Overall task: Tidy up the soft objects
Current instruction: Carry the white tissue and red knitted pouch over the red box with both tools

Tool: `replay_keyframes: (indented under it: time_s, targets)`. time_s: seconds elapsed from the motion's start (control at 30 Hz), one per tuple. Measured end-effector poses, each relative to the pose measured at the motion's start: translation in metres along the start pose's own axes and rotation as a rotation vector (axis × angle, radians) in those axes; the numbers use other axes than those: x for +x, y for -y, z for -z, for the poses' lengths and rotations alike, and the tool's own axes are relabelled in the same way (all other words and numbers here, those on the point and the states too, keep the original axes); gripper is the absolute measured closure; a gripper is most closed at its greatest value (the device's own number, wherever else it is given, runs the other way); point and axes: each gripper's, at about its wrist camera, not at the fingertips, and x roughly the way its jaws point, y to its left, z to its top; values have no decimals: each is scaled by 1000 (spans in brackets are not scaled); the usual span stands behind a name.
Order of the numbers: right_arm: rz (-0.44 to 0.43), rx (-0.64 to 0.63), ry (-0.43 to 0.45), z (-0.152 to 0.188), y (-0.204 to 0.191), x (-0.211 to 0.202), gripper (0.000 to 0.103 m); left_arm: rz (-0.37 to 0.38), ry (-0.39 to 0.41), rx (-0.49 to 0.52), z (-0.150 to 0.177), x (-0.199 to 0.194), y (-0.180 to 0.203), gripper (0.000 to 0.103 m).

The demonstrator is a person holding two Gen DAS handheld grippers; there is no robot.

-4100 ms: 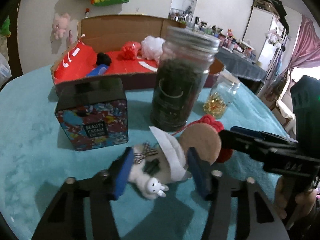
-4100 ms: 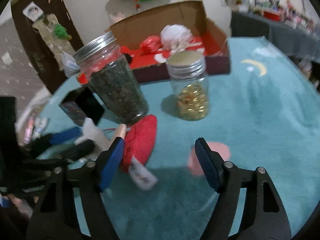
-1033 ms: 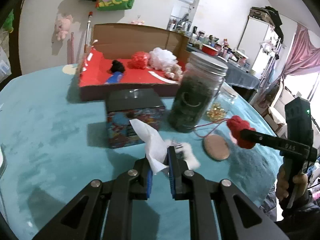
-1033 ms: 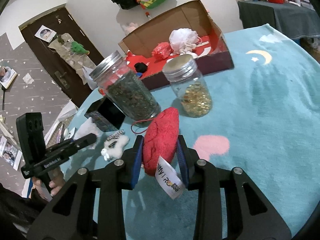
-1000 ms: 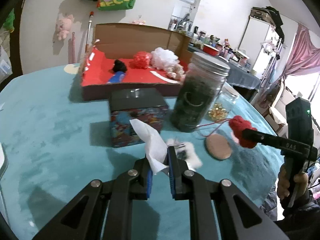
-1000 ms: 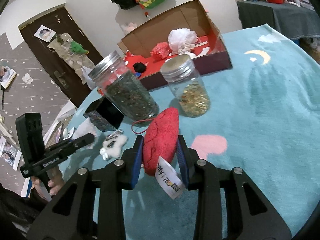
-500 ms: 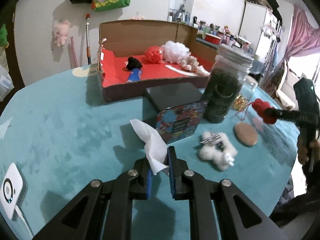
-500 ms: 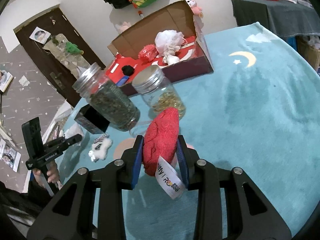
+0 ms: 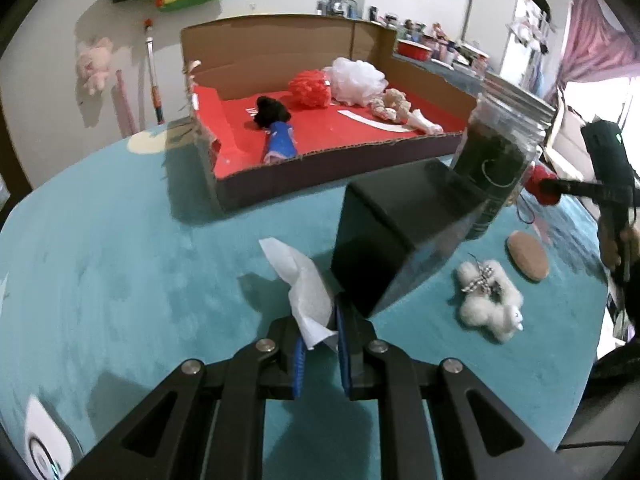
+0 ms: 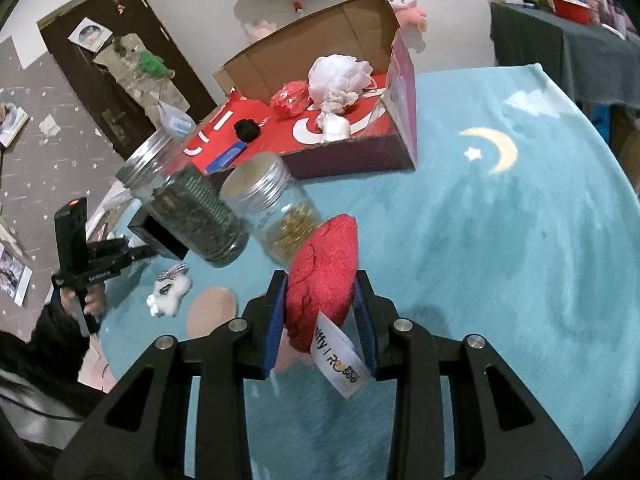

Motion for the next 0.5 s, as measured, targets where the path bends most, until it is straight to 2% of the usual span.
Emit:
replay_keyframes:
  time_s: [0.2, 0.5]
  targets:
    - [-19, -47, -30, -19, 9, 5, 72, 44, -16, 64, -13, 9, -7, 89]
    - [-64, -89, -34, -42, 10, 9, 72, 70, -25, 113, -29, 13, -15, 89]
